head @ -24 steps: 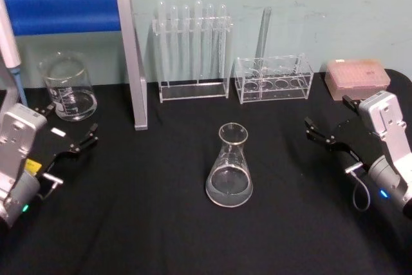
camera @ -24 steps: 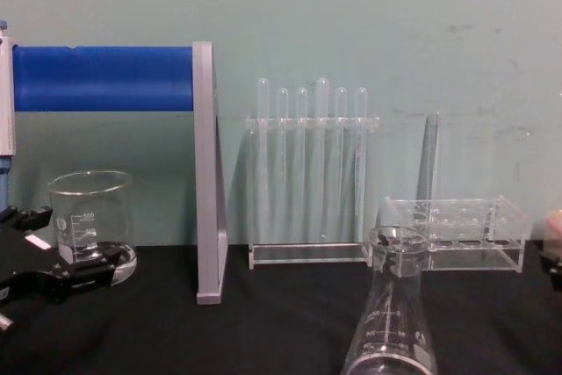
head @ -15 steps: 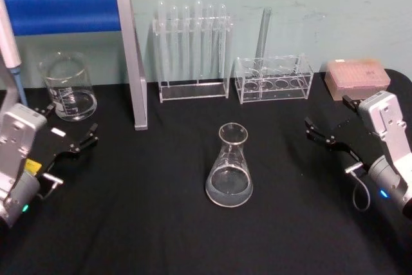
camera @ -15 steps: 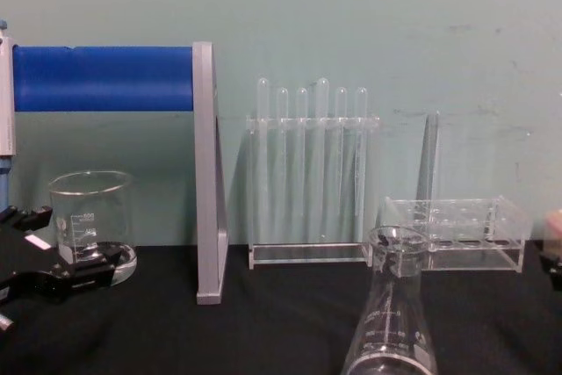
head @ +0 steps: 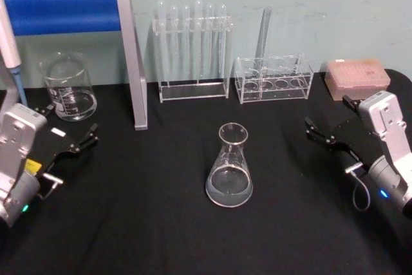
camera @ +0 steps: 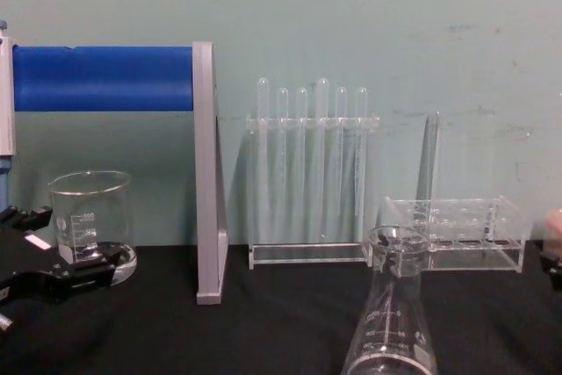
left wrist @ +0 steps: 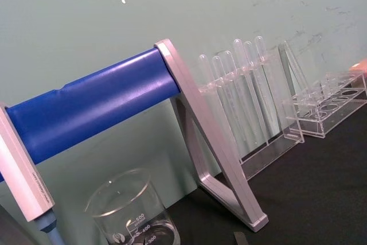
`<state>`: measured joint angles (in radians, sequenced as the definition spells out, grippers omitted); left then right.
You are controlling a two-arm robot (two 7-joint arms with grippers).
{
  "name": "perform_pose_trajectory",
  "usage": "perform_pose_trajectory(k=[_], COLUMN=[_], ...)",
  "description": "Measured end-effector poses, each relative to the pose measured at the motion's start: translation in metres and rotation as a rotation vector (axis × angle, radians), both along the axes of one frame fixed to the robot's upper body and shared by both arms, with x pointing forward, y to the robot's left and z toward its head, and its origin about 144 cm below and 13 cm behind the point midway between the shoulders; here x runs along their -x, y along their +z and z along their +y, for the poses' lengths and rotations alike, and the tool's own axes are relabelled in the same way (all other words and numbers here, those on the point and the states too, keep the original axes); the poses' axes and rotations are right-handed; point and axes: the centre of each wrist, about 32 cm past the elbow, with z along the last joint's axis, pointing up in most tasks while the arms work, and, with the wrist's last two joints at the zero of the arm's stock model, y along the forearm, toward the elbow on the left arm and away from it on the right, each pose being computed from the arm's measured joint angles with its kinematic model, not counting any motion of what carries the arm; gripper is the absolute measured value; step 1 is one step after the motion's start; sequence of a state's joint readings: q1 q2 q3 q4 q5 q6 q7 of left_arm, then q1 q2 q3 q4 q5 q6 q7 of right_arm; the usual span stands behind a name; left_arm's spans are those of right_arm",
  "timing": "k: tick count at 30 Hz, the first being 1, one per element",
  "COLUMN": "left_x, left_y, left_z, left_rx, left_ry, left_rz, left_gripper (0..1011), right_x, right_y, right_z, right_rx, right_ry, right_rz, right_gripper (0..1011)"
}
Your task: Grasp the erlenmeyer flask with one hand, shake it three times, then place it back.
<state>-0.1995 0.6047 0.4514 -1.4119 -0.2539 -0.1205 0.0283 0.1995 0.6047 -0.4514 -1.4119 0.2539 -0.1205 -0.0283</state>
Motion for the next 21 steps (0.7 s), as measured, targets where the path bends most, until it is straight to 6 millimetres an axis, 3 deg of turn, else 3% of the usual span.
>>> perform_pose_trajectory(k=[12, 21], left_x=[0.0, 0.0], left_y=[0.0, 0.0], left_z=[0.0, 0.0], left_rx=[0.0, 0.0], left_ry=[0.0, 0.0], left_rz=[0.0, 0.0], left_gripper=[1001, 1001], right_x=[0.0, 0.015], right_y=[0.0, 0.005], right_z=[0.0, -0.003], right_rx=[0.0, -0.045], right_ry=[0.0, 0.023], right_rz=[0.0, 0.003], right_gripper=[1000, 1000])
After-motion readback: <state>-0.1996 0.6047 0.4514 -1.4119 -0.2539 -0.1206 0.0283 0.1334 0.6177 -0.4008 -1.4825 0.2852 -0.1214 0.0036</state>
